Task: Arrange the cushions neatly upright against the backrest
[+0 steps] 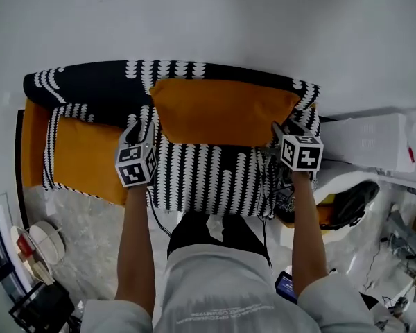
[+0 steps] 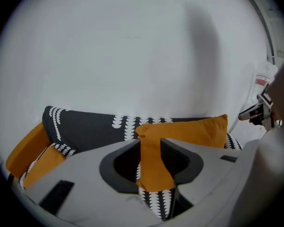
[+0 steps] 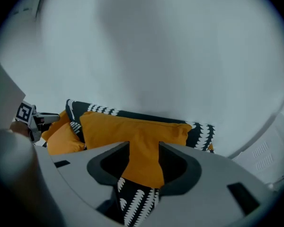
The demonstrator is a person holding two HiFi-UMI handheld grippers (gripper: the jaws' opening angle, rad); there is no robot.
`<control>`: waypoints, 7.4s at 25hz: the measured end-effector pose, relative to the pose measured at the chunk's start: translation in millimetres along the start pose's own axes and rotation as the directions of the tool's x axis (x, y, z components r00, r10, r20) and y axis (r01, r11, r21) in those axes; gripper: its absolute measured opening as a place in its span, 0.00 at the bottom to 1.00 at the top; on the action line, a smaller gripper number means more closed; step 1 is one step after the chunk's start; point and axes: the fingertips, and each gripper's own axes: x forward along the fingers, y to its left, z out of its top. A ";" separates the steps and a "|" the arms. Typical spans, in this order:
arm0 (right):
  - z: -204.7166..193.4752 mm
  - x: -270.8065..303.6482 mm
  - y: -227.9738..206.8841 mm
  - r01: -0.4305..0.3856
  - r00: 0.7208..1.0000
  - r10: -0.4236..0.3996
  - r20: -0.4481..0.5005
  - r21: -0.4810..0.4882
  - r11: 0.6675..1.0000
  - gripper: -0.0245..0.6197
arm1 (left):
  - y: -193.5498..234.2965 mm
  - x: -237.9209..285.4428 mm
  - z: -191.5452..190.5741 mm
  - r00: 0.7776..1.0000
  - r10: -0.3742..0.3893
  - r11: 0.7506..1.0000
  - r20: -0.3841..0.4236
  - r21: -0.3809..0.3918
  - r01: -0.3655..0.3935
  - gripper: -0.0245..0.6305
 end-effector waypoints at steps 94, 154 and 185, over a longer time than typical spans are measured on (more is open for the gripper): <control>-14.2 -92.8 750.4 -0.445 0.827 0.552 -0.109 -0.727 0.523 0.04 | 436.0 -460.0 -198.8 0.927 0.368 0.914 0.071 -0.210 -0.346 0.06; -268.7 59.1 686.7 -0.053 0.962 0.072 -0.265 0.081 0.995 0.19 | 616.0 -180.6 -327.2 0.855 -0.208 0.961 -0.476 0.062 0.268 0.33; -422.2 136.7 670.7 -0.075 0.832 0.067 -0.551 0.008 0.997 0.23 | 651.8 -115.1 -460.3 0.659 -0.029 0.853 -0.752 0.326 0.409 0.42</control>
